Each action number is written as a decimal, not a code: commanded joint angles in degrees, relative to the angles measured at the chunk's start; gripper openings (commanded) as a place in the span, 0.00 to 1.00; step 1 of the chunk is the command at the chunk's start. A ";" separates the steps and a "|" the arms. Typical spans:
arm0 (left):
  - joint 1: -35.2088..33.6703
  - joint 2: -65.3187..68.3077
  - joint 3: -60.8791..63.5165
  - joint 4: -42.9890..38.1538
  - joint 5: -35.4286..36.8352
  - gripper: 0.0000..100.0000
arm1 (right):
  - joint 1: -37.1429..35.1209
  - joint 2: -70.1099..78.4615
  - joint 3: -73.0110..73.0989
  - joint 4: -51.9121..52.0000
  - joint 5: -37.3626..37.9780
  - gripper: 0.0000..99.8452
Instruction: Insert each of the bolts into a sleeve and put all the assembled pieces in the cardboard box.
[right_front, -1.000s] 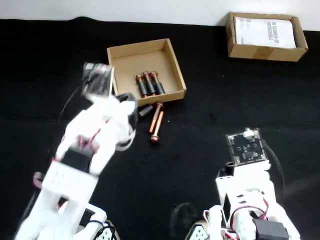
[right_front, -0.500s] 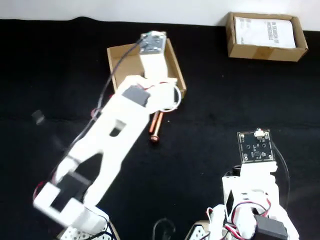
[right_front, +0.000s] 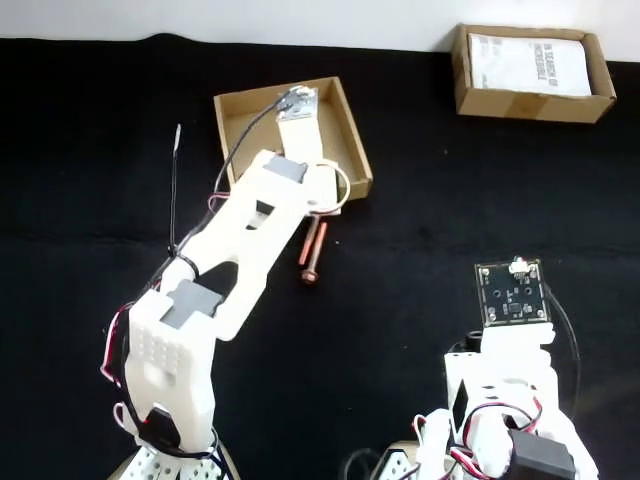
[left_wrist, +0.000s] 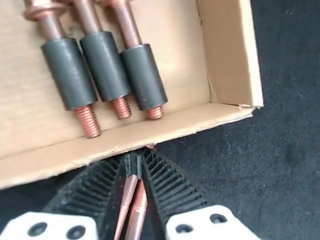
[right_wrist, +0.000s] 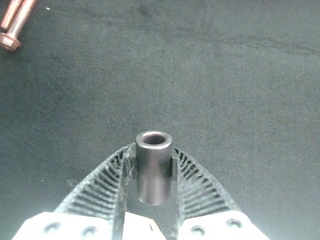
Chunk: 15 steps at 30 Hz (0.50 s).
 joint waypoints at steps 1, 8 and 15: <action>-0.57 -0.40 -2.77 2.73 -0.26 0.01 | 0.66 -0.31 0.04 -0.13 0.70 0.01; 1.01 -0.66 -2.77 8.70 -0.26 0.01 | 0.48 -0.31 0.04 -0.13 0.70 0.01; 1.19 -4.88 -2.86 10.73 -0.53 0.01 | 0.22 -0.31 0.04 -0.22 0.70 0.01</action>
